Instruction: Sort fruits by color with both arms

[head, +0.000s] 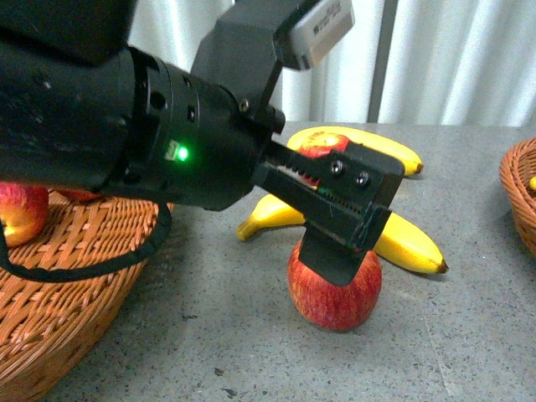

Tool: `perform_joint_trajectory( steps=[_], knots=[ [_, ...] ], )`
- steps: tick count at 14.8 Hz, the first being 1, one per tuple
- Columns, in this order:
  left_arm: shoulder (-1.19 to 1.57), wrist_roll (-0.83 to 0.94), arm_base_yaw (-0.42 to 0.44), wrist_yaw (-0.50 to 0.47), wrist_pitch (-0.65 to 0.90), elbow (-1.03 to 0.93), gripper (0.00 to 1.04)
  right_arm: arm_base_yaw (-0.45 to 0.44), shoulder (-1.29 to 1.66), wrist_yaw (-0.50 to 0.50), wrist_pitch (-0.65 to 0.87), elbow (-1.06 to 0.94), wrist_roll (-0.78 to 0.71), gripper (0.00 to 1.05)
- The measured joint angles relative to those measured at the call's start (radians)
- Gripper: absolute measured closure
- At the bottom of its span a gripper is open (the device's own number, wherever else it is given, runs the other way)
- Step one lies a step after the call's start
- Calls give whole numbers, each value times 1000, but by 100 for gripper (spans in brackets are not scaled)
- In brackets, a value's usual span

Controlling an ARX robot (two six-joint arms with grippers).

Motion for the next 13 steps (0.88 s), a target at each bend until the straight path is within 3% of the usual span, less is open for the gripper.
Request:
perform_joint_trajectory(
  steps=[3, 13],
  knots=[
    [119, 31, -60, -13, -11, 40, 7, 0, 0, 0, 0, 0, 0, 6],
    [203, 94, -75, -31, -26, 52, 7, 0, 0, 0, 0, 0, 0, 6]
  ],
)
